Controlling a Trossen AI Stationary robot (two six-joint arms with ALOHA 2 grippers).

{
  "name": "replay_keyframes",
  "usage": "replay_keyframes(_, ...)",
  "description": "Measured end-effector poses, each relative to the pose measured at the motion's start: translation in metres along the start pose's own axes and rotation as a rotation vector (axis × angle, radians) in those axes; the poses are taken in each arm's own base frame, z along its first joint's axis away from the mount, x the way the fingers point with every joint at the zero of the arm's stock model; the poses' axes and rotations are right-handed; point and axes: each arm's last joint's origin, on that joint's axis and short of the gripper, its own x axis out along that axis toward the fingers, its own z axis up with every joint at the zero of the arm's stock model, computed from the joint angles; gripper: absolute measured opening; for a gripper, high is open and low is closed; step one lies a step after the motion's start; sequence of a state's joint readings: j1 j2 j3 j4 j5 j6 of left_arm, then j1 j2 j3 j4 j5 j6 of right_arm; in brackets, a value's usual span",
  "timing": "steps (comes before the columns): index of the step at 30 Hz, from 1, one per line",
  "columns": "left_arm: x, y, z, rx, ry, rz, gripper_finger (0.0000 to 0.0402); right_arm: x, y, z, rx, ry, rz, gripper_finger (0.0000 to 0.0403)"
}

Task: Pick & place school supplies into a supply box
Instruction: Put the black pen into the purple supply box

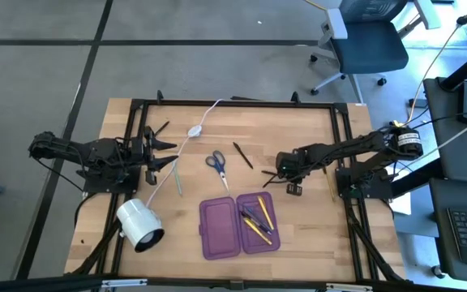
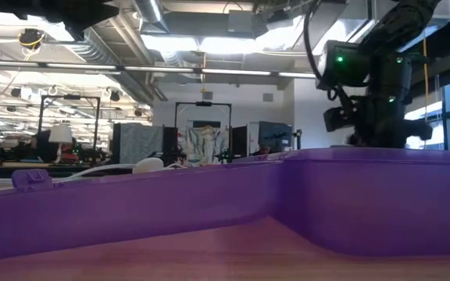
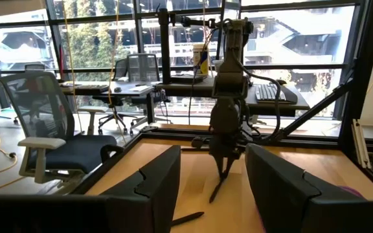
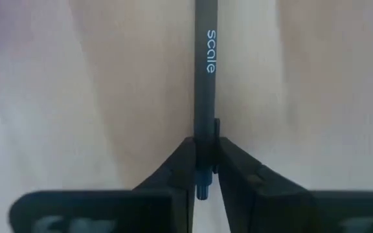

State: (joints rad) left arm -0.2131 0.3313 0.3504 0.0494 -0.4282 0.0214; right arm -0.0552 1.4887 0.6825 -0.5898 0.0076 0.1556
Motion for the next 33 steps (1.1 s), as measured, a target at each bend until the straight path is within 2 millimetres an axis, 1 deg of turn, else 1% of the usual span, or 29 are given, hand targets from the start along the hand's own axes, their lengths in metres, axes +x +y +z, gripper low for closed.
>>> replay_keyframes(3,0.0,0.0,0.0,0.0,0.0,0.0,0.0168,-0.01,0.004,-0.001,0.058,-0.041,0.024,0.0054)
replay_keyframes(7,0.0,0.0,0.0,0.0,0.0,0.0,0.0165,-0.026,0.011,-0.002,0.182,-0.098,0.061,0.0054)
replay_keyframes(11,0.0,0.0,0.0,0.0,0.0,-0.004,0.0165,-0.05,0.026,0.007,0.323,-0.178,0.152,0.0054)
replay_keyframes(13,0.0,0.0,0.0,0.0,0.001,-0.004,0.0167,-0.062,0.038,0.013,0.402,-0.208,0.197,0.0054)
replay_keyframes(16,0.0,0.0,0.0,0.001,0.001,-0.005,0.0168,-0.079,0.06,0.022,0.513,-0.245,0.276,0.0053)
replay_keyframes(20,0.0,0.0,0.0,0.001,0.001,-0.004,0.0166,-0.09,0.097,0.03,0.604,-0.302,0.325,0.005)
replay_keyframes(22,0.0,0.0,0.0,0.0,0.001,-0.003,0.0165,-0.09,0.115,0.033,0.633,-0.315,0.33,0.005)
replay_keyframes(24,0.0,0.0,0.0,0.001,0.001,-0.003,0.0164,-0.086,0.132,0.036,0.665,-0.312,0.317,0.005)
replay_keyframes(28,0.0,0.0,0.0,0.001,0.001,-0.004,0.0166,-0.07,0.159,0.044,0.723,-0.261,0.298,0.0051)
replay_keyframes(33,0.0,0.0,-0.004,0.016,0.034,-0.004,0.0162,-0.047,0.183,0.056,0.759,-0.174,0.259,0.0052)
